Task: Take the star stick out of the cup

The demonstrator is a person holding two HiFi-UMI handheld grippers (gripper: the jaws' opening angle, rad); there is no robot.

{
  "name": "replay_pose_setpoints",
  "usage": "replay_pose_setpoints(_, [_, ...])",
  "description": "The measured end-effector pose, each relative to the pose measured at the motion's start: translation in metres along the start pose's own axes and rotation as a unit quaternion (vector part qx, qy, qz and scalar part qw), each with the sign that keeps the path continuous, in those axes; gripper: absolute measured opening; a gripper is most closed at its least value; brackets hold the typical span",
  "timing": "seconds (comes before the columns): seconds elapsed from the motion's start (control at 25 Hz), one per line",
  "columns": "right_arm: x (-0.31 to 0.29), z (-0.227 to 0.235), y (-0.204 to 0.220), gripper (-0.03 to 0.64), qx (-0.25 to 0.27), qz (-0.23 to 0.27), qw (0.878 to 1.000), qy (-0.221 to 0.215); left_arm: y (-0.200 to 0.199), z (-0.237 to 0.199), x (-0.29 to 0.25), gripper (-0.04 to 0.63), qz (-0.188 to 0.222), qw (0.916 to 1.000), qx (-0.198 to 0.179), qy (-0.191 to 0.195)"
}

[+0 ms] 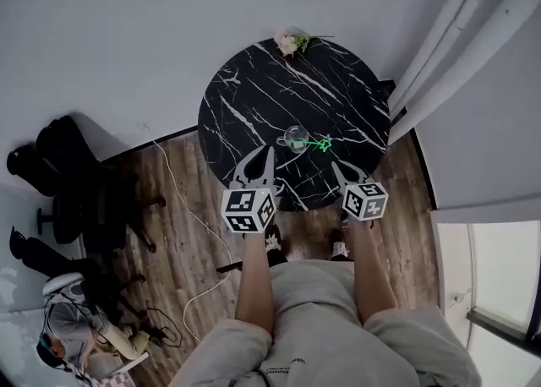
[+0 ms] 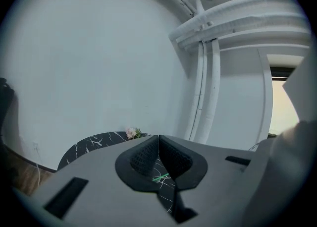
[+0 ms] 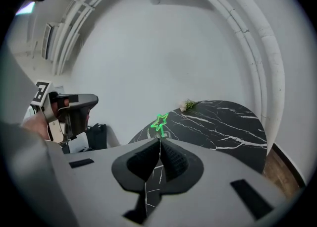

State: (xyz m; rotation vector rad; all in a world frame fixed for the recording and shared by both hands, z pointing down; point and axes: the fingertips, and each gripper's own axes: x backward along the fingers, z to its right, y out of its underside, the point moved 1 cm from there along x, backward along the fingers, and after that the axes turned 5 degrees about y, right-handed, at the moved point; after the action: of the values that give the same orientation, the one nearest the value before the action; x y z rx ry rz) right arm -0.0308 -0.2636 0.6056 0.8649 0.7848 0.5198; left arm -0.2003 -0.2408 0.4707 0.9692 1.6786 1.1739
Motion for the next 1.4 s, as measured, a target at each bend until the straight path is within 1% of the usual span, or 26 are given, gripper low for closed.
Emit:
replay_pose_setpoints(0.08, [-0.006,-0.014,0.004,0.035,0.001,0.005,1.000,0.014,0.000,-0.015,-0.001,0.023,-0.001,0.9999,0.006,0.016])
replay_pose_setpoints(0.16, [-0.013,-0.029,0.010,0.035,-0.006,0.010,1.000,0.028,0.003,-0.031,-0.001,0.023,-0.012,0.9995,0.007,0.030])
replay_pose_setpoints(0.24, [-0.017,-0.042,0.015,0.035,-0.017,0.020,0.999,0.047,0.002,-0.044,-0.002,0.023,-0.028,0.9981,-0.011,0.053])
replay_pose_setpoints(0.32, [-0.020,-0.053,0.021,0.035,-0.029,0.034,0.997,0.070,-0.004,-0.057,-0.003,0.023,-0.035,0.9960,-0.031,0.076])
replay_pose_setpoints(0.44, [-0.026,-0.070,0.032,0.035,-0.045,0.050,0.992,0.103,-0.008,-0.073,-0.004,0.023,-0.030,0.9930,-0.030,0.110])
replay_pose_setpoints(0.56, [-0.028,-0.087,0.042,0.035,-0.046,0.050,0.989,0.135,0.005,-0.077,-0.007,0.023,-0.044,0.9881,-0.017,0.147])
replay_pose_setpoints(0.64, [-0.029,-0.097,0.040,0.035,-0.052,0.055,0.986,0.151,0.010,-0.076,-0.008,0.023,-0.052,0.9850,-0.007,0.164])
replay_pose_setpoints(0.76, [-0.030,-0.099,0.033,0.035,-0.069,0.073,0.979,0.176,0.017,-0.068,-0.009,0.023,-0.060,0.9800,-0.004,0.190])
replay_pose_setpoints(0.84, [-0.032,-0.095,0.030,0.035,-0.078,0.084,0.974,0.194,0.021,-0.066,-0.009,0.023,-0.064,0.9778,-0.004,0.199])
replay_pose_setpoints(0.92, [-0.038,-0.092,0.029,0.037,-0.088,0.090,0.972,0.198,0.022,-0.068,-0.008,0.023,-0.061,0.9777,-0.006,0.201])
replay_pose_setpoints(1.0, [-0.045,-0.090,0.029,0.037,-0.097,0.087,0.974,0.185,0.019,-0.076,-0.007,0.023,-0.054,0.9788,-0.005,0.197])
replay_pose_setpoints(1.08, [-0.053,-0.086,0.026,0.037,-0.103,0.088,0.973,0.187,0.015,-0.093,-0.010,0.023,-0.050,0.9815,0.003,0.185])
replay_pose_setpoints(1.2, [-0.061,-0.078,0.022,0.037,-0.129,0.099,0.967,0.198,0.012,-0.123,-0.016,0.023,-0.044,0.9872,0.014,0.153])
replay_pose_setpoints(1.28, [-0.067,-0.076,0.019,0.038,-0.135,0.096,0.967,0.194,0.013,-0.134,-0.021,0.023,-0.044,0.9897,0.020,0.135])
replay_pose_setpoints(1.4, [-0.078,-0.071,0.013,0.038,-0.132,0.091,0.970,0.185,0.014,-0.139,-0.034,0.023,-0.046,0.9903,0.021,0.129])
